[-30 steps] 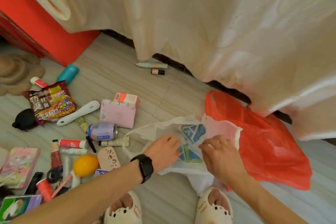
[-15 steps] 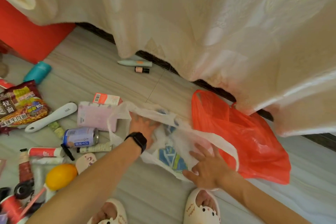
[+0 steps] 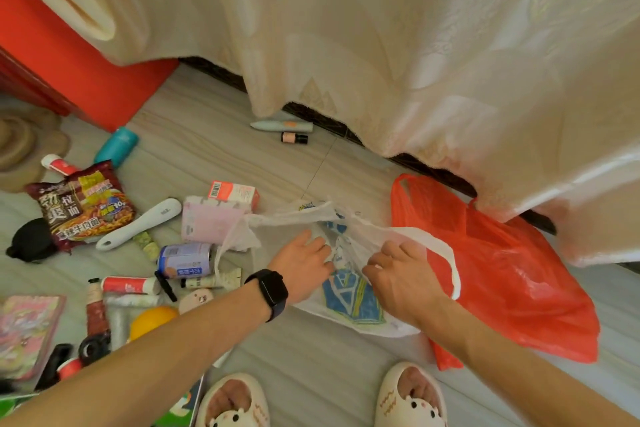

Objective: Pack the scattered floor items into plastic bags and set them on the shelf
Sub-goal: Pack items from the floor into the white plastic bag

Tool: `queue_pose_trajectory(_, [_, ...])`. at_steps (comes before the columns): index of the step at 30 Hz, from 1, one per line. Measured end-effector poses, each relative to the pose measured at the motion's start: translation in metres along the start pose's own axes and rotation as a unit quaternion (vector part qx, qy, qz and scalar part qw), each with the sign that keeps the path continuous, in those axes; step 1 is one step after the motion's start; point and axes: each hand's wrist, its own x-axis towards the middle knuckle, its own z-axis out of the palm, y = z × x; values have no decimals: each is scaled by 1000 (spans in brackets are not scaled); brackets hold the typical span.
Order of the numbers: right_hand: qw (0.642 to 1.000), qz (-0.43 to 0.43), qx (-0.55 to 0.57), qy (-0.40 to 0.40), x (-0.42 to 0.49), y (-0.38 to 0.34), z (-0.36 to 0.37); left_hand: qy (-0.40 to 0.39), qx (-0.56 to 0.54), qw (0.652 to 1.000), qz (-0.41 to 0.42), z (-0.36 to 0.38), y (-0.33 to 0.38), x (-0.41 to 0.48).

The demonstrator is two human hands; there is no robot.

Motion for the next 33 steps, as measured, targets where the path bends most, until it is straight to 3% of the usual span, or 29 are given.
queue_pose_trajectory(5, [982, 54, 13, -178, 30, 20, 6, -24, -108, 987, -115, 19, -11, 16])
queue_pose_trajectory(7, [975, 88, -25, -204, 42, 30, 10, -81, -103, 988, -84, 28, -4, 22])
queue_pose_trajectory(11, [957, 124, -137, -226, 59, 60, 13, -202, 18, 978, 43, 44, 19, 15])
queue_pose_trajectory(15, [959, 149, -90, -222, 64, 81, 13, -243, 68, 965, 75, 36, 23, 8])
queue_pose_trajectory(17, [967, 136, -56, -207, 64, 75, 8, -229, 20, 972, 57, 19, 17, 14])
queue_pose_trajectory(20, [987, 112, -2, -112, 57, 53, -2, -93, -41, 994, 42, -2, 7, 32])
queue_pose_trajectory(22, [994, 86, 25, -54, 46, 37, 0, -51, -26, 998, 29, -3, 2, 44])
queue_pose_trajectory(25, [986, 55, -1, -155, 25, 28, 15, -117, 86, 989, -20, 12, -12, 55])
queue_pose_trajectory(28, [962, 79, -30, -259, 10, 46, 32, -209, 156, 961, -95, 27, -32, 58])
queue_pose_trajectory(33, [958, 76, -34, -276, 11, 72, 39, -201, 144, 963, -103, 33, -41, 62])
